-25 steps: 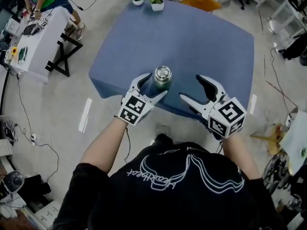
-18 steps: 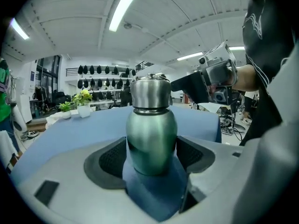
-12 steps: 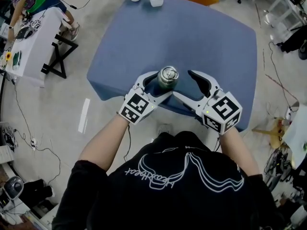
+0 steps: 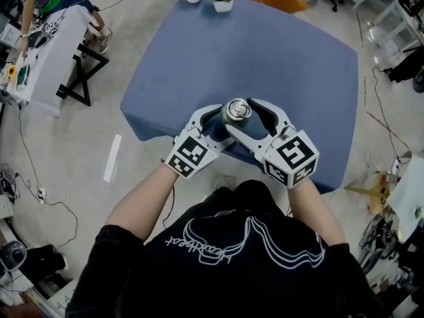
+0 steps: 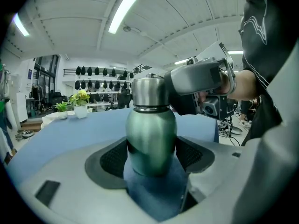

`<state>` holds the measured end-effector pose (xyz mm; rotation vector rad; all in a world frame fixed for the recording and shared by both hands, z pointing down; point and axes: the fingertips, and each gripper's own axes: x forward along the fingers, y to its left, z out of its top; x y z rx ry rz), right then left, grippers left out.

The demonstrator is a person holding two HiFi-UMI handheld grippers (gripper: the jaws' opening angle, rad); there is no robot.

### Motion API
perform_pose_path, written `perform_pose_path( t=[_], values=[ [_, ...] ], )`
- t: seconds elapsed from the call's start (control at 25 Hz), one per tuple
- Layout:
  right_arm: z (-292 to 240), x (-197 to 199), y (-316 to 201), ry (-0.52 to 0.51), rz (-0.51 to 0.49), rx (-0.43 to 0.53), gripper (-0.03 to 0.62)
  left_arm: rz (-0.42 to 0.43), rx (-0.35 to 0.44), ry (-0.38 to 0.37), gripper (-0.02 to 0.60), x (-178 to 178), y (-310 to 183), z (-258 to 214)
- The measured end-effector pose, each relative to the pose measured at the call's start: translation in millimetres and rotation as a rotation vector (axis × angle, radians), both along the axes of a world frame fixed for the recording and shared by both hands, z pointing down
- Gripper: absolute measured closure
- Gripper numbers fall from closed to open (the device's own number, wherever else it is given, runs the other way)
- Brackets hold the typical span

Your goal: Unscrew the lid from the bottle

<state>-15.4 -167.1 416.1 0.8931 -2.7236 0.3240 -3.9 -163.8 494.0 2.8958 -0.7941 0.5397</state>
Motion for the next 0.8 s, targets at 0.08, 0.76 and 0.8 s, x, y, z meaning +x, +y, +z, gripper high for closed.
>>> perform_pose_path(
  t=[0.08,0.76,0.8],
  values=[
    [0.2,-2.2,-2.3,-0.002,0.002,0.006,0.298,-0.004,0.0,0.001,0.252,0.5,-0.4,0.3],
    [-1.1,-5.8,-5.7,0.018,-0.075,0.046,0.341,0.019,-0.001,0.014,0.253,0.7,0.3,-0.7],
    [-0.9,-5.7,-5.4,0.018,-0.088,0.044,0.341,0.028,0.0,0.012,0.253,0.9,0.4,-0.4]
  ],
)
